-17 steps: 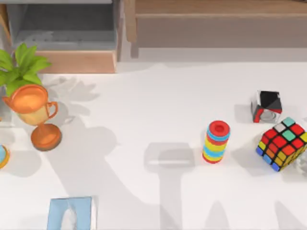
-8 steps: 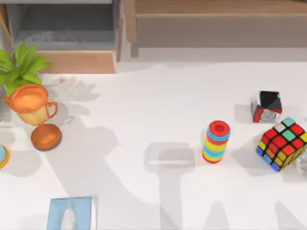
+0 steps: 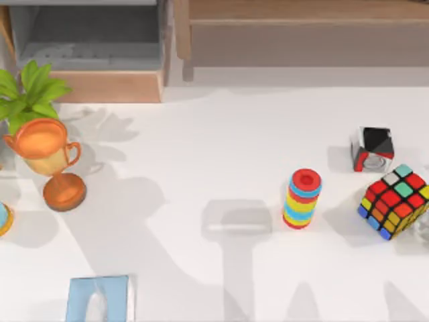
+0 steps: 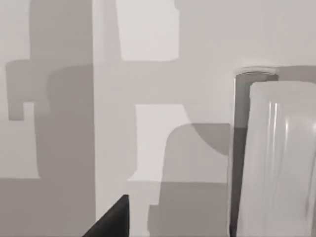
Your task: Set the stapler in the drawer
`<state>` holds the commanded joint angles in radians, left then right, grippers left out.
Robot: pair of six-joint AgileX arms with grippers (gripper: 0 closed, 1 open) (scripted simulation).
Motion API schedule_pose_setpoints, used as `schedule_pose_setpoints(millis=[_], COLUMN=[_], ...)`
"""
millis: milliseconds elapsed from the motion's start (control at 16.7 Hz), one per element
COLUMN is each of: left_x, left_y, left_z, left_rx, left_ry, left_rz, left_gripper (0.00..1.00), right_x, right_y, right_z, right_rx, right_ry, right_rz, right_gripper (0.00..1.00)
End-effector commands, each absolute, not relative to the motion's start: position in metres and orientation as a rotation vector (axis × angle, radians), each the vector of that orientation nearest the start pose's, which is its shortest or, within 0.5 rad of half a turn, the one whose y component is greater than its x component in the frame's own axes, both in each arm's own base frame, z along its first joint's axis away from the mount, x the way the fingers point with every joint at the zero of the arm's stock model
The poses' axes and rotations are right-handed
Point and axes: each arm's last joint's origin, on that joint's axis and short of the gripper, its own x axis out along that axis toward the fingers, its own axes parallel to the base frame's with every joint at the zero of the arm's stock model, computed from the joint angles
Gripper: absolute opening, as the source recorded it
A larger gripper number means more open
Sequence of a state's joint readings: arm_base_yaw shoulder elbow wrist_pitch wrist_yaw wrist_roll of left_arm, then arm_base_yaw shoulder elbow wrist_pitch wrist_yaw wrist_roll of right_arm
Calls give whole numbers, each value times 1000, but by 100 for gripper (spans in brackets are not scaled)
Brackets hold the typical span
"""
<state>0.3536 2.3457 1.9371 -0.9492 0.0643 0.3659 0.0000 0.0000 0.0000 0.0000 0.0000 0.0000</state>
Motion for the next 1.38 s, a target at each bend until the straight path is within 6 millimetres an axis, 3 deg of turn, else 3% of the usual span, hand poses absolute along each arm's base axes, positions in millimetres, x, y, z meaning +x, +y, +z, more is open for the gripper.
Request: schedule_pose_setpoints(millis=[420, 720, 840, 1020, 1200, 1380], left_x=[449, 444, 436, 412, 373, 328], left_y=[170, 178, 193, 235, 281, 307], left_z=[153, 200, 214, 217, 211, 205], left_rx=[23, 69, 107, 201, 379, 651], left_ry=[1334, 1061, 911, 687, 458, 246], left_rz=[9, -12, -6, 45, 144, 252], left_gripper=[100, 100, 100, 100, 100, 100], right_x=[106, 106, 106, 106, 106, 106], right_y=[-1, -1, -1, -1, -1, -1], right_z=[160, 160, 160, 160, 160, 160], right_rx=[0, 0, 0, 0, 0, 0], right_ry=[0, 0, 0, 0, 0, 0], right_rz=[0, 0, 0, 0, 0, 0], right_gripper=[100, 100, 100, 100, 100, 100])
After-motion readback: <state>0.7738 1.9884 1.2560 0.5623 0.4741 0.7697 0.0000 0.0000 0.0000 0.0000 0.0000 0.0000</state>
